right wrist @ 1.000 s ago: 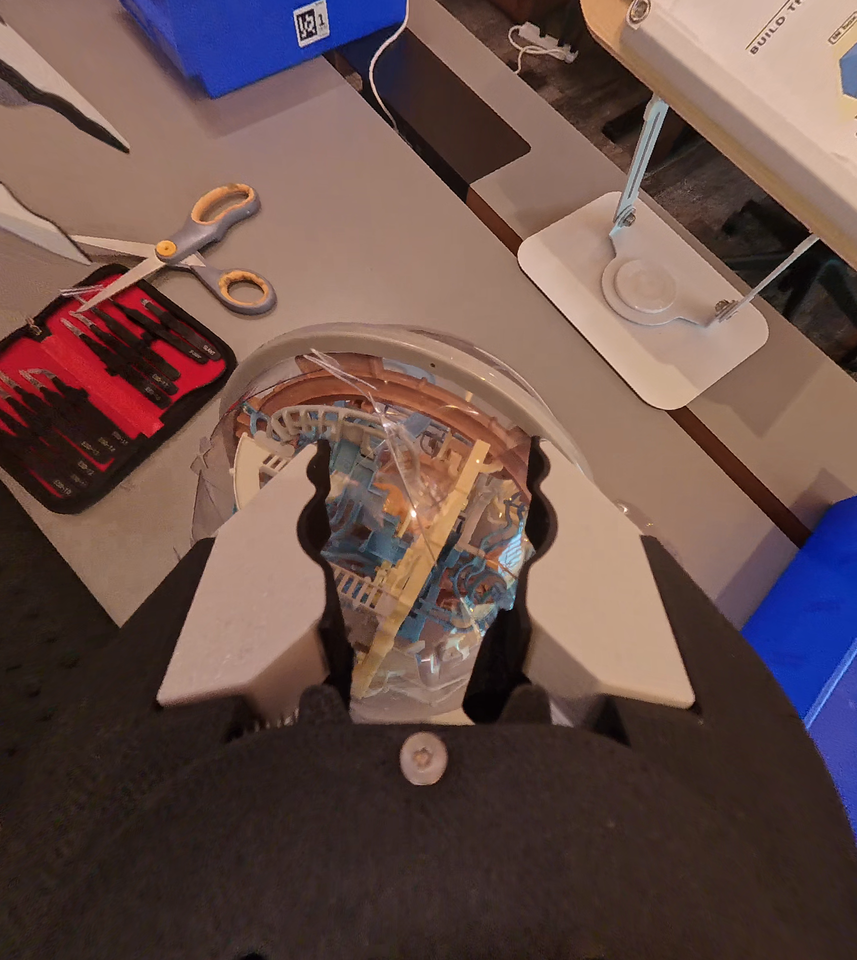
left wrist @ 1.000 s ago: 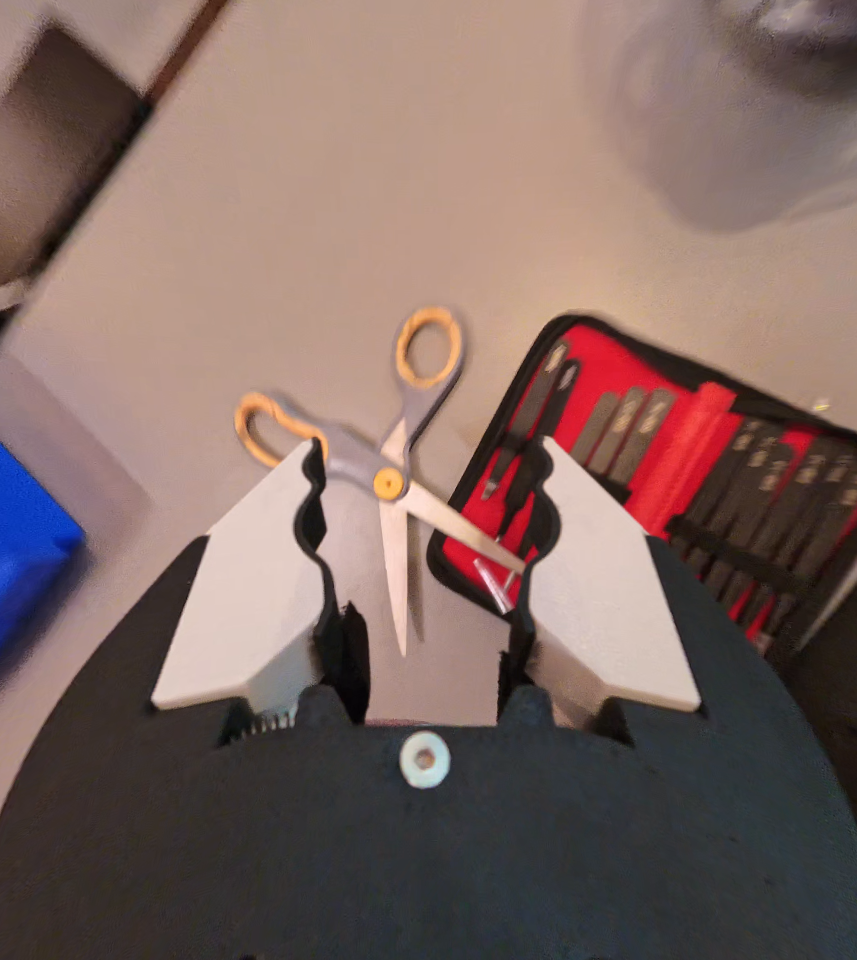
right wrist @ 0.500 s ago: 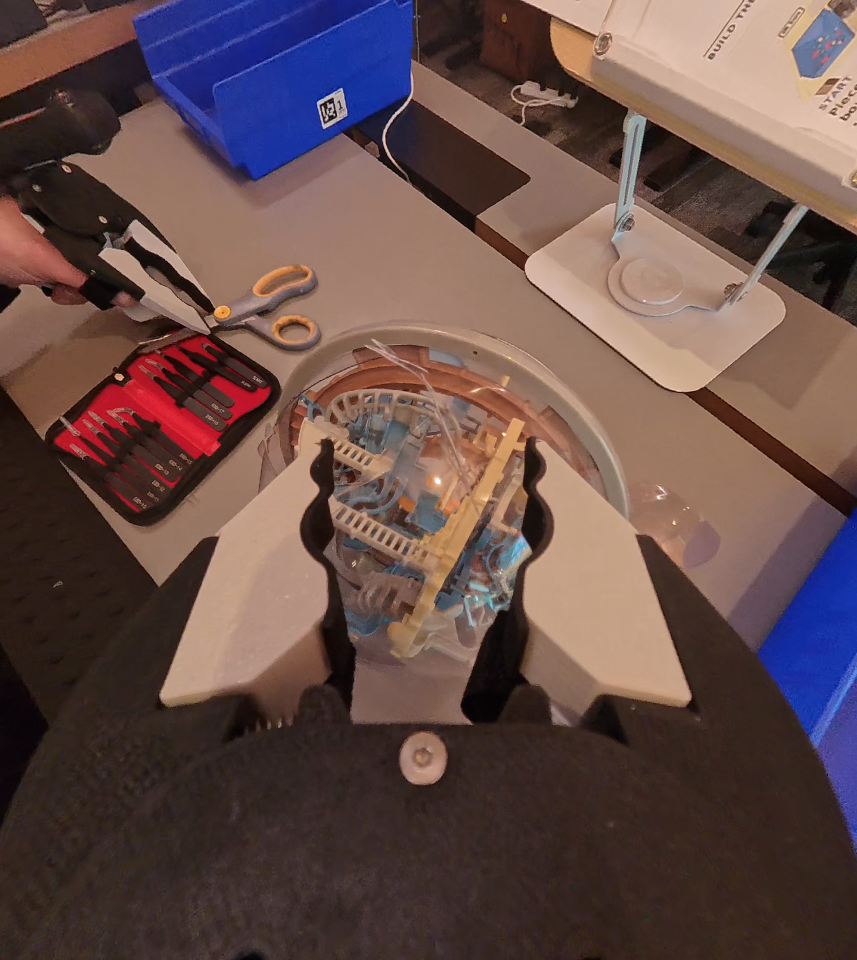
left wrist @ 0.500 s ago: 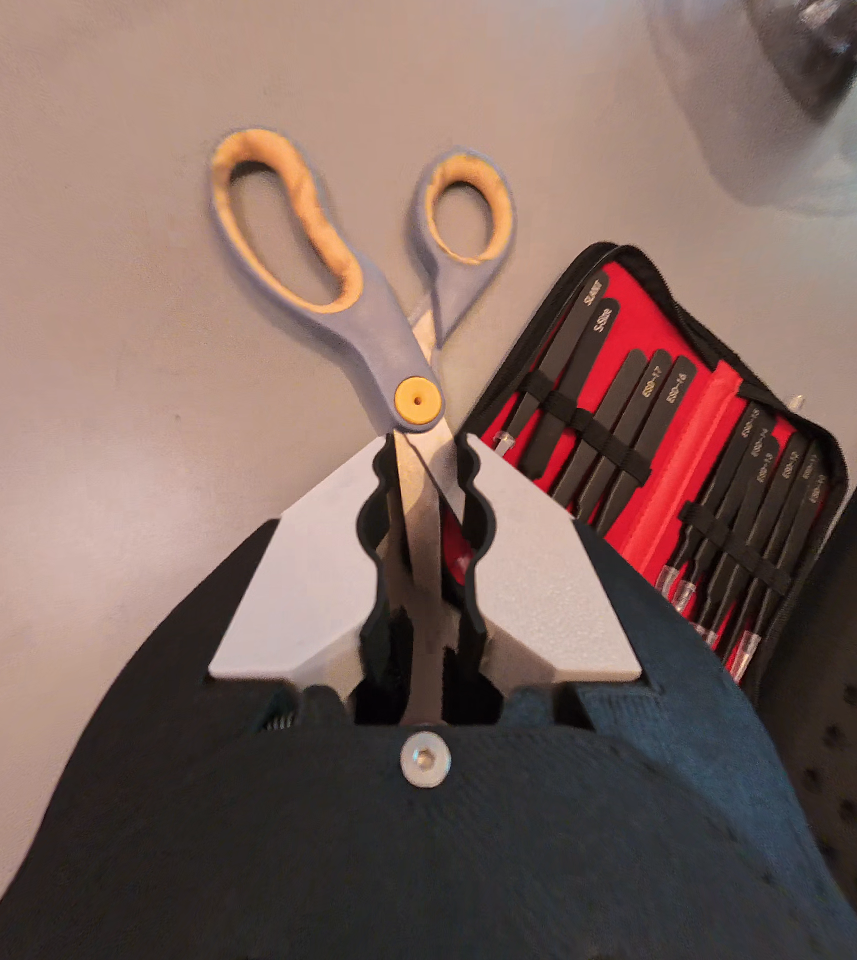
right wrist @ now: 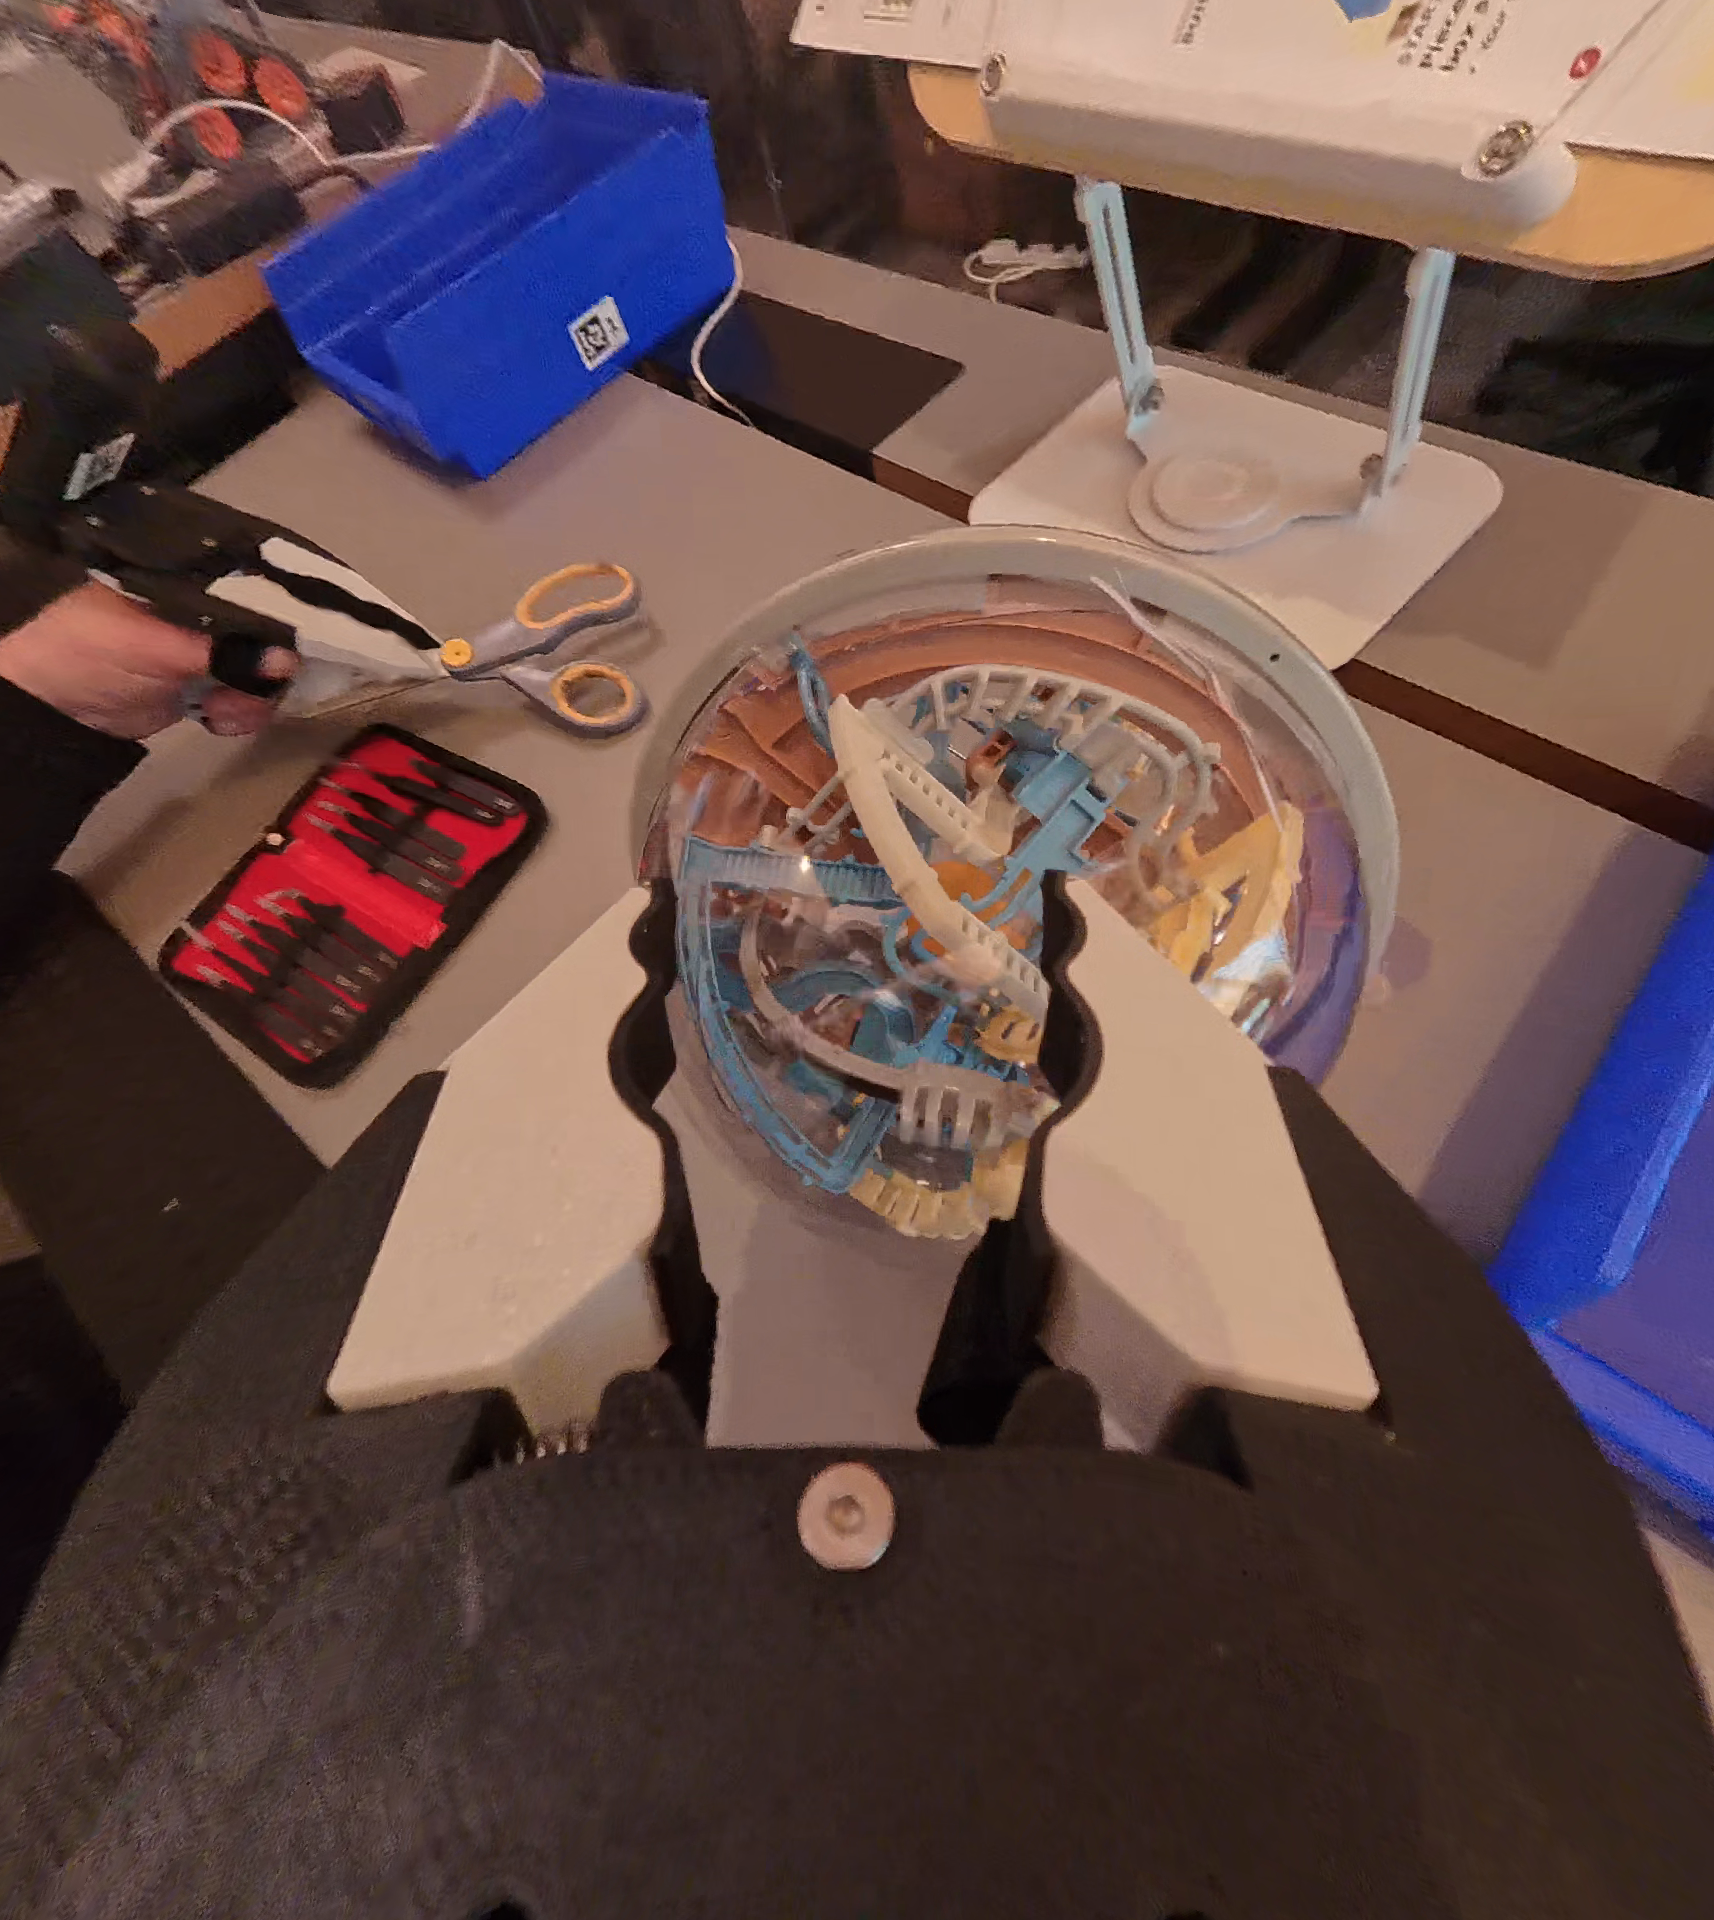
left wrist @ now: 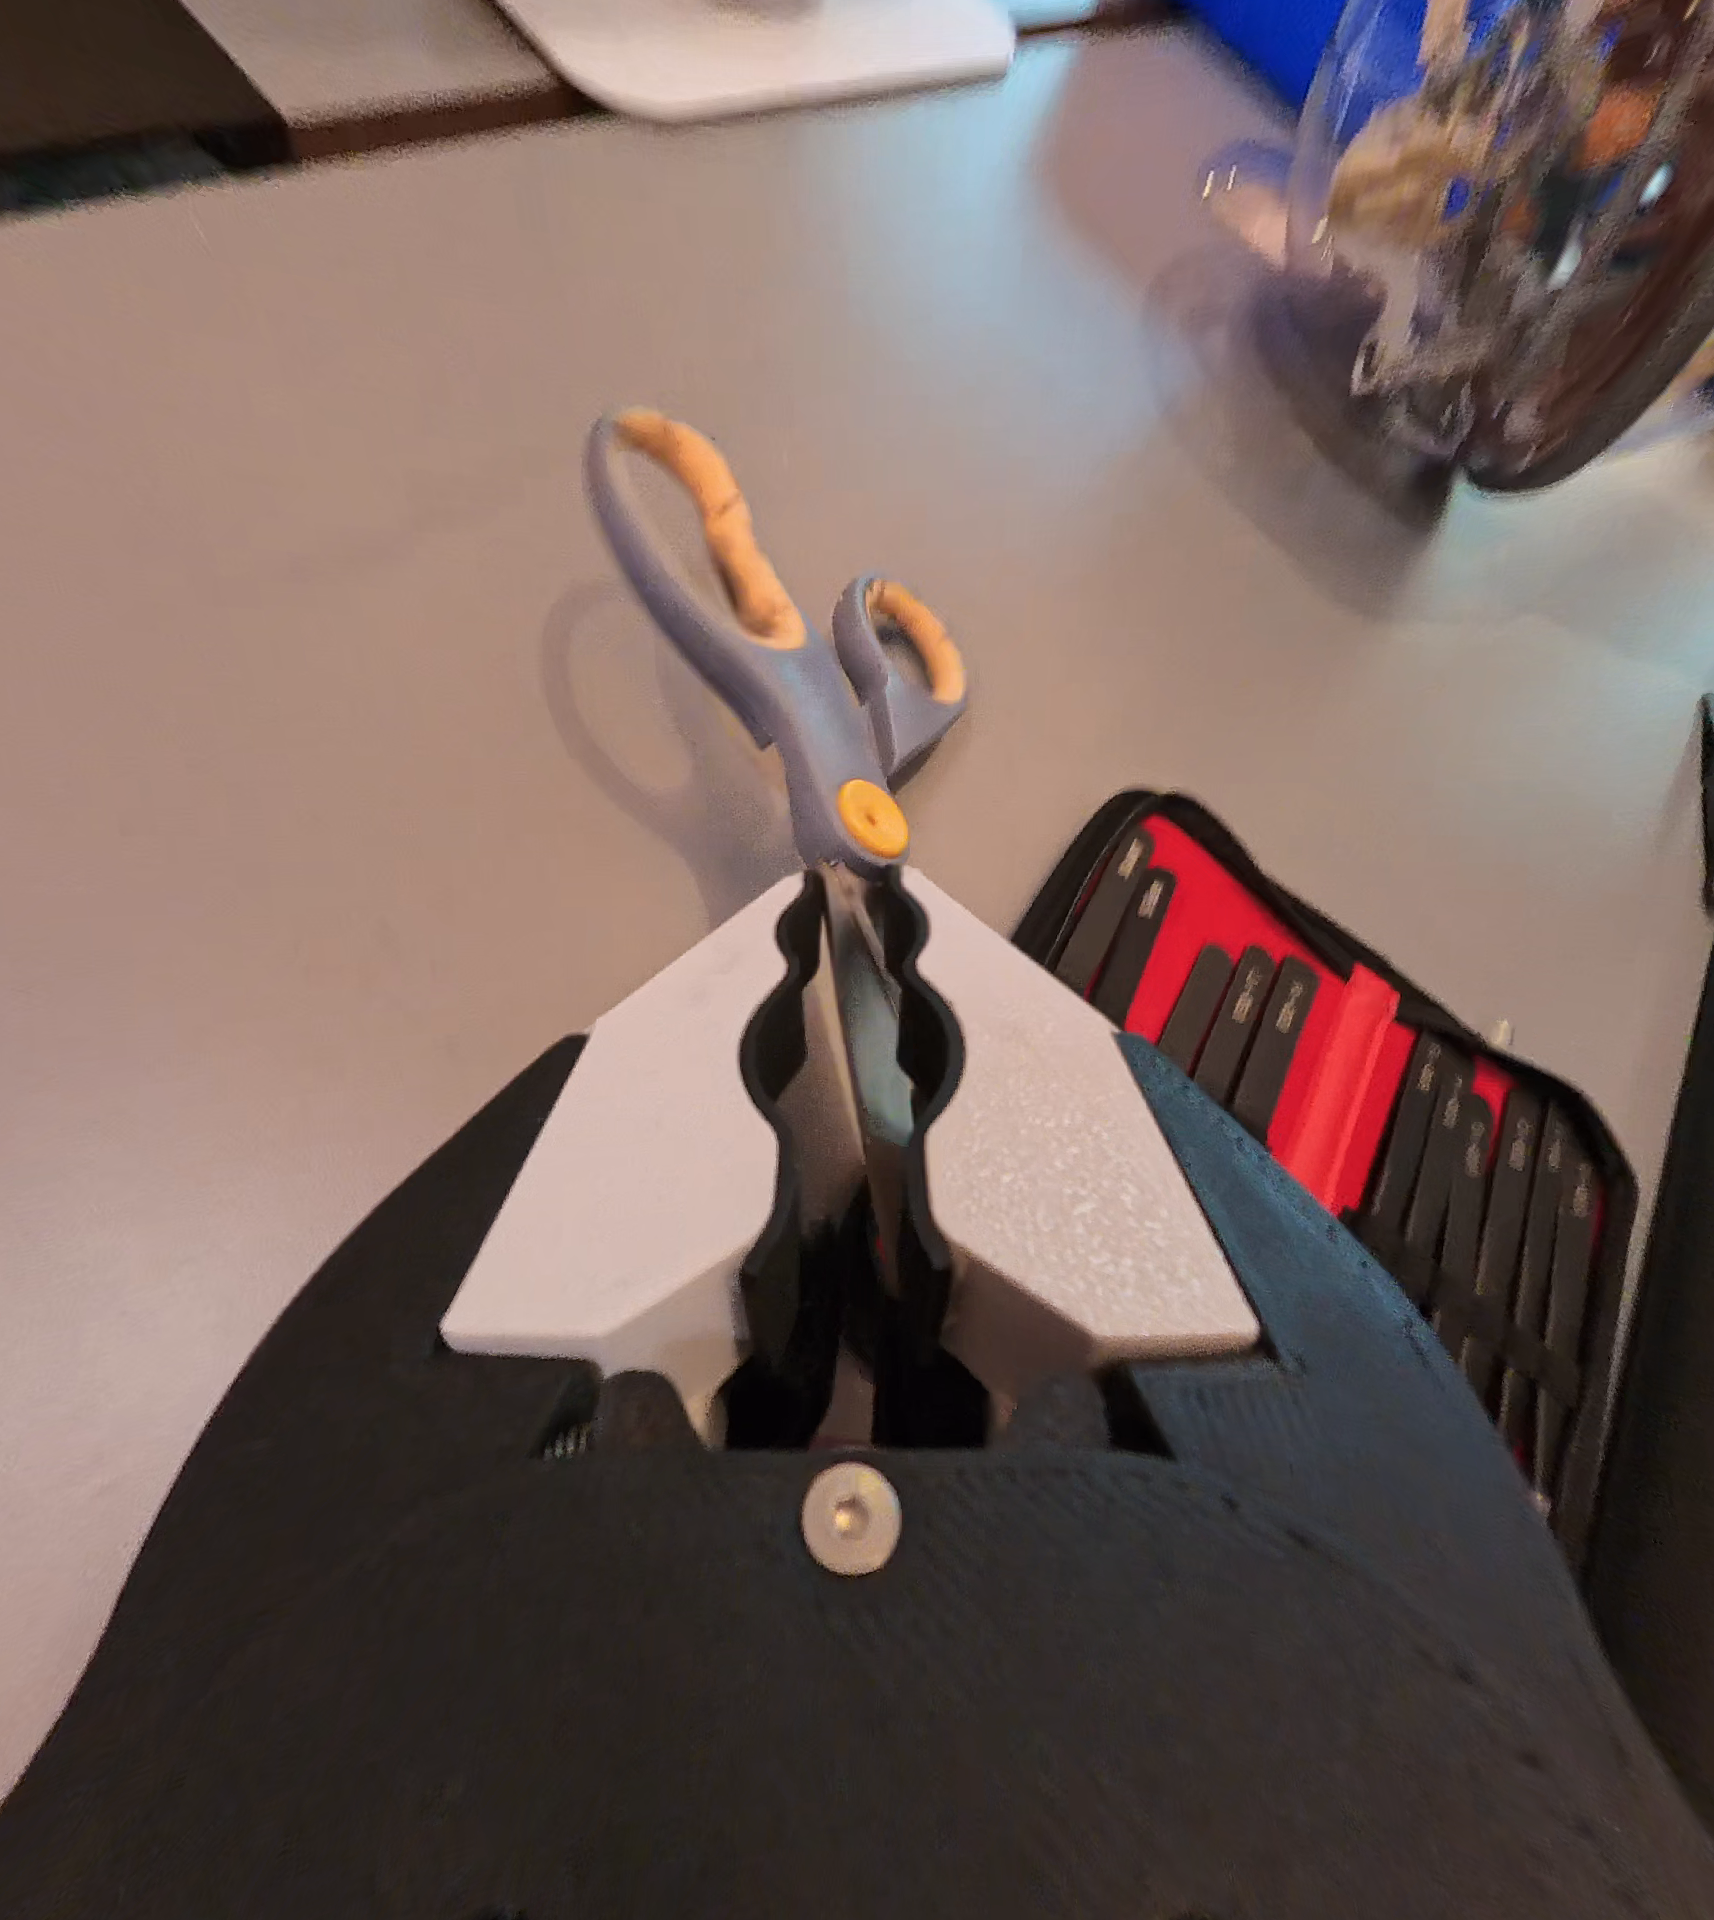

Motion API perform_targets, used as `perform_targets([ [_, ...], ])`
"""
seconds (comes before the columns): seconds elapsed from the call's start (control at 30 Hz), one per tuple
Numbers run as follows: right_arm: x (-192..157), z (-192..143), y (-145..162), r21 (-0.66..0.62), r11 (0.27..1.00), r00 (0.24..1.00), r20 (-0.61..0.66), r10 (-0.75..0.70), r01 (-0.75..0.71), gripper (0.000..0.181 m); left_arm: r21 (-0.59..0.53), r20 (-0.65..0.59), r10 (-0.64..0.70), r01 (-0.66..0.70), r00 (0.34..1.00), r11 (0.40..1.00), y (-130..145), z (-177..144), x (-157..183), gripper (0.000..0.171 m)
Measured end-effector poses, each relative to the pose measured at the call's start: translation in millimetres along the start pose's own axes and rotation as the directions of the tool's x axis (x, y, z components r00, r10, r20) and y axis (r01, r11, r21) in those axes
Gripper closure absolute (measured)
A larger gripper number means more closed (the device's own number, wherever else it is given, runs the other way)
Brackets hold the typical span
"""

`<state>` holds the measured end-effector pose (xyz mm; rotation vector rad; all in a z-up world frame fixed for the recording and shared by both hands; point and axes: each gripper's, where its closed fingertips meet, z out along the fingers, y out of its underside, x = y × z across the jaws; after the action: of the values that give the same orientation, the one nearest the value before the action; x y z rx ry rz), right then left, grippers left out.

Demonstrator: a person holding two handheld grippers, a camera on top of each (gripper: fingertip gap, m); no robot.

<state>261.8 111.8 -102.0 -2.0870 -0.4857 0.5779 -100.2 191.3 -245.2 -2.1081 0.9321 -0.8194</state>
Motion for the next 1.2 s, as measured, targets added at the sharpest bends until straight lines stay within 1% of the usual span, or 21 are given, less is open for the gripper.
perform_targets([
  [0.03, -2, -2, 1, -0.006, 1.000, 1.000, 0.008, -0.004, 0.004, 0.113, 0.045, -0.006, -0.003, 0.004, 1.000, 0.999, -9, -3, 1, 0.167],
  [0.07, -3, -4, 0, -0.005, 1.000, 1.000, 0.007, -0.009, 0.009, 0.110, 0.079, -0.005, 0.005, -0.004, 1.000, 0.997, -16, -6, 1, 0.170],
  [0.1, -5, -7, -2, 0.000, 1.000, 1.000, 0.013, -0.013, 0.013, 0.111, 0.110, 0.022, 0.037, -0.039, 0.999, 0.993, -22, -9, 0, 0.171],
  [0.2, -14, -8, 1, -0.027, 0.999, 0.999, 0.043, -0.027, 0.028, 0.107, 0.121, 0.002, 0.035, -0.035, 0.999, 0.992, -26, -7, 3, 0.171],
  [0.3, -22, -9, 1, -0.018, 0.999, 0.997, 0.056, -0.049, 0.050, 0.108, 0.147, 0.008, 0.057, -0.058, 0.998, 0.987, -31, -6, 6, 0.171],
  [0.37, -23, -9, 5, -0.033, 0.998, 0.997, 0.051, -0.055, 0.057, 0.106, 0.190, -0.009, 0.084, -0.081, 0.996, 0.978, -40, -11, 14, 0.171],
  [0.53, -21, -15, 5, -0.004, 1.000, 0.995, 0.099, -0.015, 0.015, 0.102, 0.273, -0.046, 0.142, -0.124, 0.989, 0.954, -68, -27, 41, 0.171],
  [0.6, -21, -21, 2, 0.023, 1.000, 0.993, 0.121, -0.010, 0.008, 0.101, 0.299, -0.060, 0.166, -0.141, 0.984, 0.944, -78, -31, 52, 0.171],
  [0.67, -20, -29, -2, 0.056, 0.998, 0.993, 0.122, -0.008, 0.001, 0.102, 0.348, -0.077, 0.170, -0.133, 0.982, 0.928, -92, -36, 64, 0.171],
  [0.73, -28, -43, -9, 0.126, 0.992, 0.990, 0.140, -0.018, 0.000, 0.102, 0.401, -0.127, 0.188, -0.123, 0.974, 0.908, -106, -44, 85, 0.171],
  [0.77, -35, -51, -11, 0.152, 0.988, 0.985, 0.170, -0.017, -0.009, 0.103, 0.424, -0.146, 0.208, -0.129, 0.967, 0.896, -113, -48, 98, 0.171],
  [0.83, -53, -62, -11, 0.186, 0.982, 0.972, 0.233, -0.028, -0.016, 0.103, 0.463, -0.202, 0.250, -0.133, 0.947, 0.877, -127, -51, 130, 0.171],
  [0.87, -60, -65, -9, 0.193, 0.981, 0.969, 0.244, -0.038, -0.010, 0.103, 0.479, -0.236, 0.273, -0.132, 0.933, 0.868, -133, -50, 149, 0.171],
  [0.93, -73, -68, -3, 0.210, 0.978, 0.963, 0.264, -0.058, 0.001, 0.103, 0.494, -0.305, 0.306, -0.125, 0.902, 0.861, -141, -44, 187, 0.171],
  [1.03, -95, -71, 4, 0.249, 0.968, 0.939, 0.338, -0.063, -0.025, 0.106, 0.494, -0.390, 0.360, -0.137, 0.847, 0.858, -146, -26, 243, 0.171],
  [1.13, -105, -70, 13, 0.258, 0.966, 0.930, 0.360, -0.078, -0.019, 0.104, 0.496, -0.483, 0.387, -0.119, 0.785, 0.860, -151, -10, 292, 0.171],
  [1.2, -108, -74, 11, 0.295, 0.955, 0.925, 0.374, -0.075, -0.042, 0.110, 0.491, -0.542, 0.393, -0.101, 0.743, 0.866, -152, 0, 320, 0.171],
])
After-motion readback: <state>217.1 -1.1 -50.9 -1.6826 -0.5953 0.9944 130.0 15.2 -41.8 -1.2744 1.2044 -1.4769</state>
